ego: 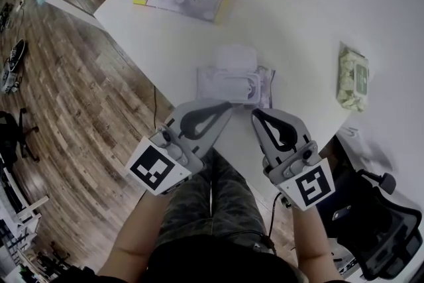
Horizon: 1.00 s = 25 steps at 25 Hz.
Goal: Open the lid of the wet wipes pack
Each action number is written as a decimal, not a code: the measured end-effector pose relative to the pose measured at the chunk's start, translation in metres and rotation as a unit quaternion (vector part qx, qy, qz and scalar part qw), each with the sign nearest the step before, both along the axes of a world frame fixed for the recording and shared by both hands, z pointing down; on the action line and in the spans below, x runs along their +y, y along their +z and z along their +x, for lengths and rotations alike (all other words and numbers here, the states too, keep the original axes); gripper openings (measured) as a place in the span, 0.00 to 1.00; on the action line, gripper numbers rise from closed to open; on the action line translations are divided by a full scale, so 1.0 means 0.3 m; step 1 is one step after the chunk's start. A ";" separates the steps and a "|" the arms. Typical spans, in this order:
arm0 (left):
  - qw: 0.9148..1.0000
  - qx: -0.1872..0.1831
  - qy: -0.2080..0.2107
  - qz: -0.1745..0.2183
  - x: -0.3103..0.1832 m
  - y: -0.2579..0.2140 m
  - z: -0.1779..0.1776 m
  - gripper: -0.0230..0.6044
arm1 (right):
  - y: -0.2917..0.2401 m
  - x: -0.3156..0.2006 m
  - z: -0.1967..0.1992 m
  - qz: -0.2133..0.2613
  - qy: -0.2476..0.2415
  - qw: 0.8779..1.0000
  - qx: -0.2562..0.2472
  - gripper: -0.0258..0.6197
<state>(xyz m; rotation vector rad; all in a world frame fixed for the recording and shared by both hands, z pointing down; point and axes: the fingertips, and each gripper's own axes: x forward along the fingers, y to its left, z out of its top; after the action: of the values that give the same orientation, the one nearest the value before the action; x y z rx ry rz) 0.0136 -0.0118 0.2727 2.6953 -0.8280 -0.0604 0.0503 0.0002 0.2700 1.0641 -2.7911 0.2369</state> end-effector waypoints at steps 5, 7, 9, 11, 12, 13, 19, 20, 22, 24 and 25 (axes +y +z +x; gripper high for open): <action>1.000 0.002 0.003 0.004 0.025 -0.041 0.021 0.06 | -0.048 0.023 -0.013 0.005 -0.003 1.000 -0.008 0.07; 1.000 -0.001 0.003 0.009 0.033 -0.059 0.025 0.06 | -0.070 0.034 -0.018 0.009 -0.005 1.000 -0.008 0.07; 1.000 -0.004 -0.001 0.015 0.041 -0.081 0.027 0.06 | -0.090 0.047 -0.021 0.011 -0.003 1.000 -0.006 0.07; 1.000 -0.009 -0.007 0.017 0.048 -0.099 0.026 0.06 | -0.112 0.057 -0.021 0.011 0.004 1.000 -0.008 0.07; 1.000 -0.014 -0.012 0.016 0.050 -0.106 0.023 0.06 | -0.124 0.061 -0.021 0.012 0.008 1.000 -0.010 0.07; 1.000 -0.021 -0.017 0.015 0.052 -0.111 0.021 0.06 | -0.136 0.068 -0.022 0.013 0.011 1.000 -0.012 0.07; 0.999 0.001 -0.023 0.037 0.109 -0.185 0.050 0.06 | -0.191 0.119 -0.027 0.024 0.017 0.999 -0.015 0.07; 0.999 0.001 -0.020 0.038 0.120 -0.189 0.055 0.06 | -0.199 0.125 -0.024 0.025 0.021 0.999 -0.017 0.07; 0.999 -0.004 -0.013 0.041 0.143 -0.189 0.061 0.06 | -0.214 0.141 -0.019 0.028 0.025 0.999 -0.018 0.07; 0.999 -0.005 -0.008 0.046 0.161 -0.197 0.066 0.06 | -0.228 0.158 -0.016 0.033 0.025 0.999 -0.017 0.07; 0.999 -0.005 -0.007 0.049 0.168 -0.204 0.069 0.06 | -0.235 0.166 -0.014 0.035 0.025 0.999 -0.017 0.07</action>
<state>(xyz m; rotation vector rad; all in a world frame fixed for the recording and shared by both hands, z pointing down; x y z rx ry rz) 0.0343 0.0387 0.2115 2.7825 -0.8692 -0.0932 0.0459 0.0500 0.1995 1.1563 -2.8250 0.1639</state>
